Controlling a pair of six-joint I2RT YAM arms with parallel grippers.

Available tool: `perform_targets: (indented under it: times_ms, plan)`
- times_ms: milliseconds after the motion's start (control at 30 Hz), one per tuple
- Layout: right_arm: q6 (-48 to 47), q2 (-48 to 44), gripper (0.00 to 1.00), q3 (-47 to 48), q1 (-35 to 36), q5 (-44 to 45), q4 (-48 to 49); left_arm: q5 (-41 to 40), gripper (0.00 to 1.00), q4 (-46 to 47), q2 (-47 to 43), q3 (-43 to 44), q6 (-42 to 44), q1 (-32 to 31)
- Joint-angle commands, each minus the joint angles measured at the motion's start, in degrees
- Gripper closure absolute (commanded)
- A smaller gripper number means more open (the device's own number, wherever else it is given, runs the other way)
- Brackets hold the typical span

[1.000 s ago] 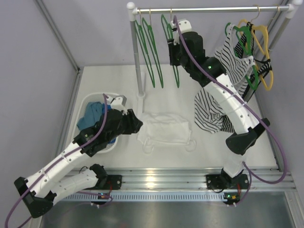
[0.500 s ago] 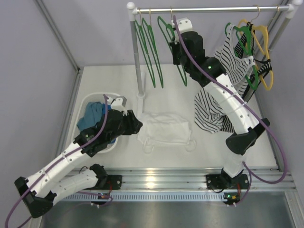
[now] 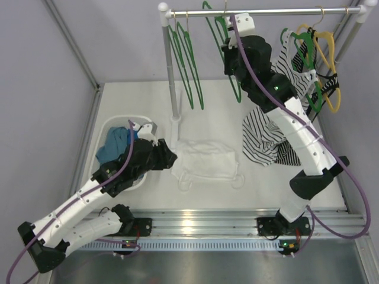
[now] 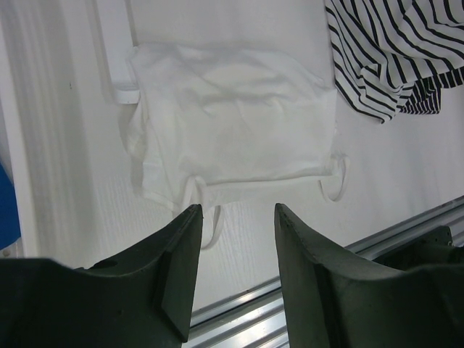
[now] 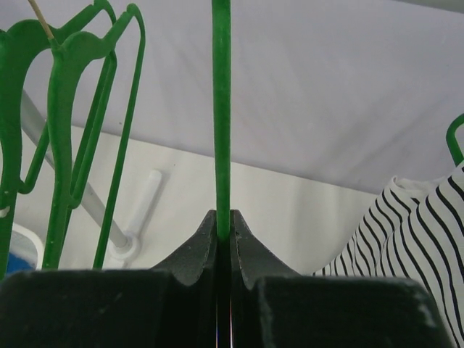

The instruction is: Place the tank top on the hanger

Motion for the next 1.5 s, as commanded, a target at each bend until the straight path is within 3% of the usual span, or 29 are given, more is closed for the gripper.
perform_targets:
  times_ms: [0,333,400,567,867,1167,1400,1467]
  plan:
    - [-0.3,-4.2,1.0,-1.1,0.8,0.4,3.0,0.1,0.5,0.9,-0.6,-0.6,-0.7,0.2]
    - [7.0,-19.3,1.0,-18.1,0.9,-1.1,1.8,5.3,0.51,1.3,2.5,-7.8,-4.8,-0.5]
    - [8.6,-24.5,1.0,-25.1,0.8,-2.7,1.5,5.3,0.51,1.8,2.9,-9.8,-5.7,-1.7]
    - [14.3,-35.9,1.0,-44.6,0.9,-6.9,1.5,2.6,0.52,4.2,5.2,-14.4,-10.5,-8.1]
    - [19.8,-50.7,1.0,-64.1,4.3,-13.5,-3.2,-6.2,0.51,10.8,11.6,-20.1,-21.1,-14.1]
    - [20.1,-59.9,1.0,-72.5,4.8,-18.6,-5.4,-9.5,0.55,19.8,21.2,-19.1,-21.6,-14.0]
    - [18.7,-61.0,1.0,-72.1,4.8,-24.4,-7.3,-11.0,0.71,17.6,25.7,-18.2,-23.0,-14.1]
    - [17.9,-60.3,1.0,-71.1,4.8,-25.7,-9.1,-12.1,0.8,15.6,25.4,-17.8,-22.8,-14.1]
